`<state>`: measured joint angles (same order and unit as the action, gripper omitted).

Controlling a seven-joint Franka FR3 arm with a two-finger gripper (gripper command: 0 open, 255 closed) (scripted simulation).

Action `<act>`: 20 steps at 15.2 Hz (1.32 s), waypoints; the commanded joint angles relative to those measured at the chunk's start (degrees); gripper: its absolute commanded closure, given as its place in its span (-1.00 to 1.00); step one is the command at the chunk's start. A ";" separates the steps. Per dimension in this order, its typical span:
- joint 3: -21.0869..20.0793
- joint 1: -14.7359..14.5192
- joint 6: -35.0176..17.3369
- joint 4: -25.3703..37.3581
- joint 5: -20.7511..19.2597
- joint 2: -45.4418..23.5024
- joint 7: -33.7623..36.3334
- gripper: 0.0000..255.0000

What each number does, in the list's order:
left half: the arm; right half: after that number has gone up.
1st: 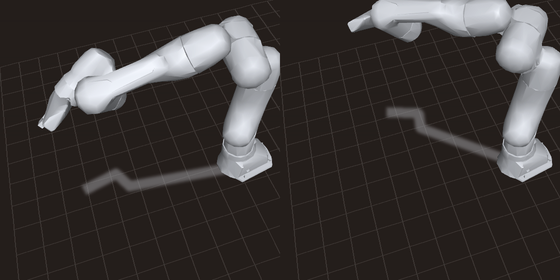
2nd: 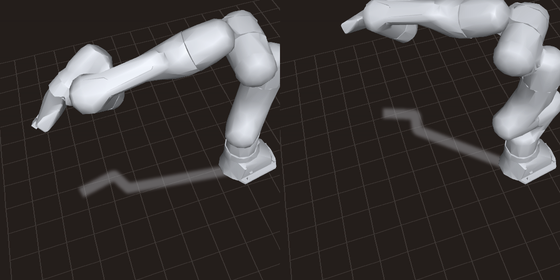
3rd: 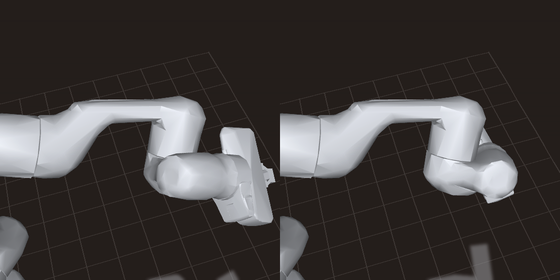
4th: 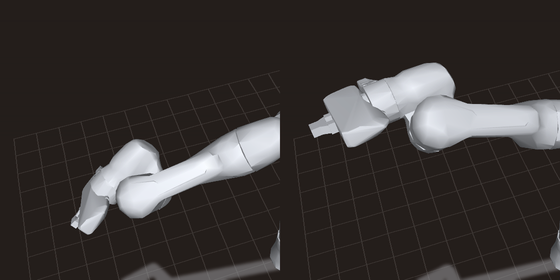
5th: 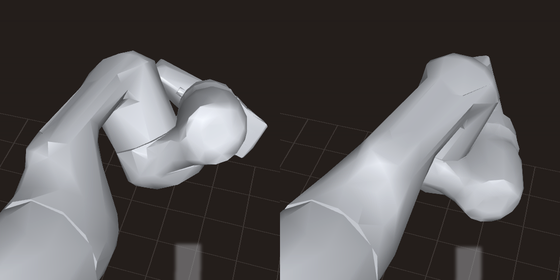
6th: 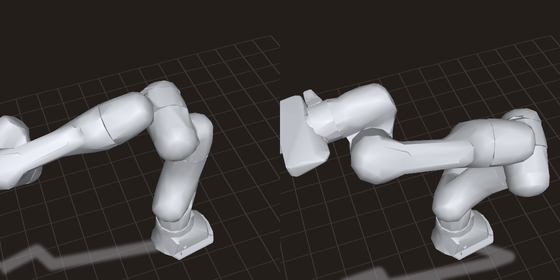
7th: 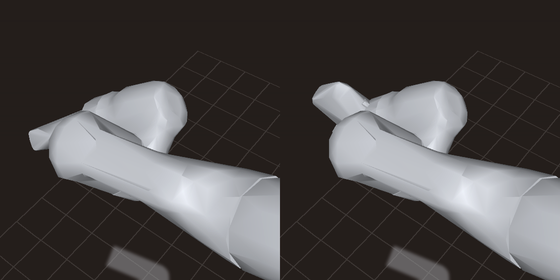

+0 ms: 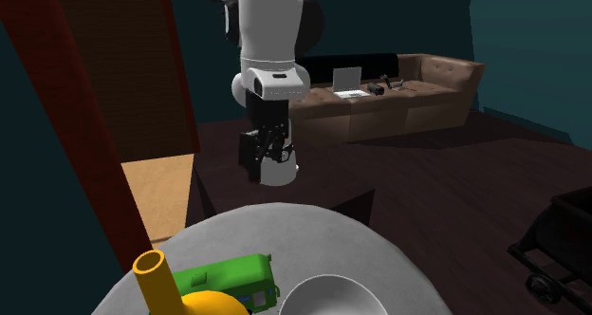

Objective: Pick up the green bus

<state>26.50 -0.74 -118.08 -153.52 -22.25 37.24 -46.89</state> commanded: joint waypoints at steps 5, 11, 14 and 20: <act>11.96 -5.10 -13.00 4.37 1.23 -14.83 -16.27 -1.00; 23.87 -14.63 -23.63 11.26 17.96 -33.79 -40.73 -1.00; 24.02 -14.99 -25.67 13.23 26.82 -40.22 -49.58 -1.00; 21.35 -13.39 -30.08 12.81 36.73 -47.01 -56.67 -1.00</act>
<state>49.22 -13.87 -145.23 -140.33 11.97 -4.75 -101.70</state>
